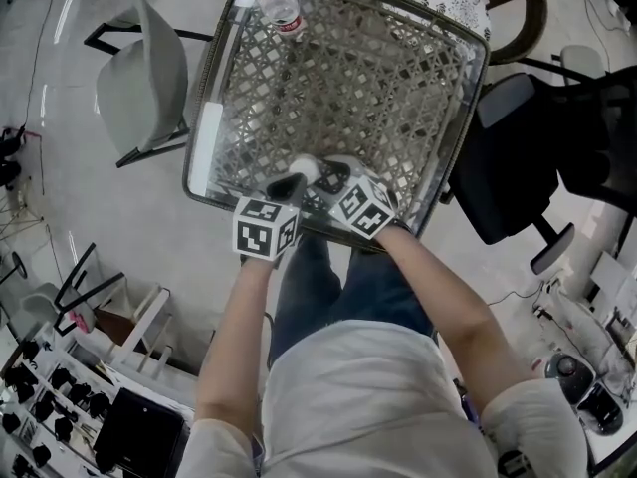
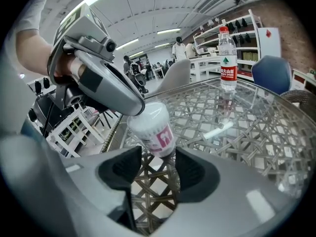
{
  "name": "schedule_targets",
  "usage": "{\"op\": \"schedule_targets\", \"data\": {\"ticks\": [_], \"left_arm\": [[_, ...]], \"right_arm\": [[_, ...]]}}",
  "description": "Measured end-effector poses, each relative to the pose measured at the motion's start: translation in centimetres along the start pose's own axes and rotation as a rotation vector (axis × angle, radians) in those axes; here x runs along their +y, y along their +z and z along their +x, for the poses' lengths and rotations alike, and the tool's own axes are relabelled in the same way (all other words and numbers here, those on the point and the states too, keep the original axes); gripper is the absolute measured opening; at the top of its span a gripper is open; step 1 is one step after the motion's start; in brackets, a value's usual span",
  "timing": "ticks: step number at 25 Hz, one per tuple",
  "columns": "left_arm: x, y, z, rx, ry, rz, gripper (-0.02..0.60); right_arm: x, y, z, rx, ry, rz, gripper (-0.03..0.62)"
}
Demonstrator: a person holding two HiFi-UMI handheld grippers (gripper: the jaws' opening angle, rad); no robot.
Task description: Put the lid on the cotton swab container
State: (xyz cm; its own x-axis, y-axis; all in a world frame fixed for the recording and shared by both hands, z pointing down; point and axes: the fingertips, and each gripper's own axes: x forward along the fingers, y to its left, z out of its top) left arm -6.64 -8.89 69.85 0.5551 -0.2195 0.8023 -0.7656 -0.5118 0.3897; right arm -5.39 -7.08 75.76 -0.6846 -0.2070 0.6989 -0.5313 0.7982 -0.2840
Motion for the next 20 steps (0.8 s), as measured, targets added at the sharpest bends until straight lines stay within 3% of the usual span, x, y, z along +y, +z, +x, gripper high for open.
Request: {"op": "schedule_targets", "data": {"ticks": [12,20], "left_arm": [[-0.1,-0.2,0.7,0.073,0.097,0.094,0.007],[0.0,-0.2,0.3,0.024,0.088,0.046,0.008]], "right_arm": [[0.9,-0.3,0.3,0.013,0.013,-0.014,0.218],[-0.2,0.0,-1.9,0.003,-0.03,-0.005,0.218]]}}
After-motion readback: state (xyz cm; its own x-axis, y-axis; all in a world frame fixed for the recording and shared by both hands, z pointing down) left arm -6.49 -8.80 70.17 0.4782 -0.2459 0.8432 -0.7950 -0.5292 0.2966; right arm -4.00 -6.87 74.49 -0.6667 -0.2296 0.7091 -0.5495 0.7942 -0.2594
